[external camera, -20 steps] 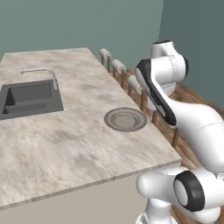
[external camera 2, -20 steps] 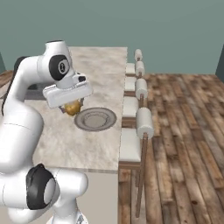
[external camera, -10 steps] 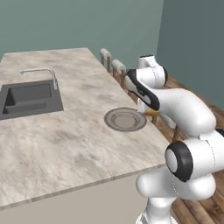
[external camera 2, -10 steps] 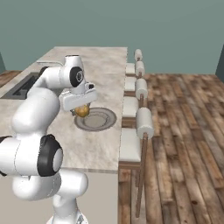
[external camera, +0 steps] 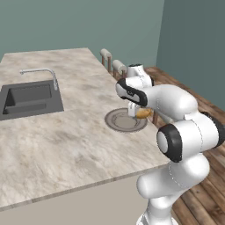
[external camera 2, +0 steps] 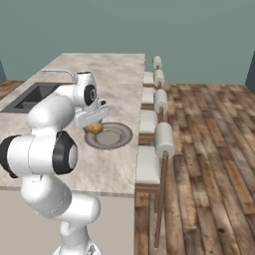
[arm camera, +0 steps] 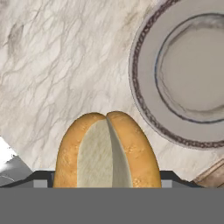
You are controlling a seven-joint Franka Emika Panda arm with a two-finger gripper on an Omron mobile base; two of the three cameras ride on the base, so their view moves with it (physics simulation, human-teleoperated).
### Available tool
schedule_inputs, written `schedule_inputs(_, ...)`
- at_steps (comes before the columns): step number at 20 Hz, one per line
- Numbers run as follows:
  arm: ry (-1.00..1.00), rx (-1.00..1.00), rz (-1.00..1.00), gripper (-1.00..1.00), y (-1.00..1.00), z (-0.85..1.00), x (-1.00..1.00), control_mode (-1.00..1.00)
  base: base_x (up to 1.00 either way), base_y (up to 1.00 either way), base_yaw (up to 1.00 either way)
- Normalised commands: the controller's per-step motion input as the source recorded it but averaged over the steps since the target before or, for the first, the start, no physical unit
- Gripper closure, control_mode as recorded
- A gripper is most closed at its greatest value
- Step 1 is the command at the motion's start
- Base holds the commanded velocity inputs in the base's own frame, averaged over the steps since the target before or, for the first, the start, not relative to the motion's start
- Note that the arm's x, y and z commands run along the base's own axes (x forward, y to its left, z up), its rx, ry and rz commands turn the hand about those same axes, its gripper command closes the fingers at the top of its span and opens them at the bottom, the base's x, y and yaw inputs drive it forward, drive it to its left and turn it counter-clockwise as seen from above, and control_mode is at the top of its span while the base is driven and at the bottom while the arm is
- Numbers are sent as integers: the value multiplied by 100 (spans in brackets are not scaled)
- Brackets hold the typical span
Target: Move the hot dog bun to the plate on the dining table and place the condiment next to that plate. Then navigate to the fridge and take the sausage and place it on the plate as well.
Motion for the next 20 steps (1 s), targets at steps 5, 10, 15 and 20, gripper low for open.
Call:
schedule_inputs(5,-8,3,18,100,0,-41,62,-100,0,0,0)
schedule_inputs(10,-5,3,12,100,0,-48,60,-100,0,0,0)
schedule_inputs(15,0,2,5,100,1,-34,57,-100,0,0,0)
schedule_inputs(20,0,0,1,100,1,-30,59,-100,0,0,0)
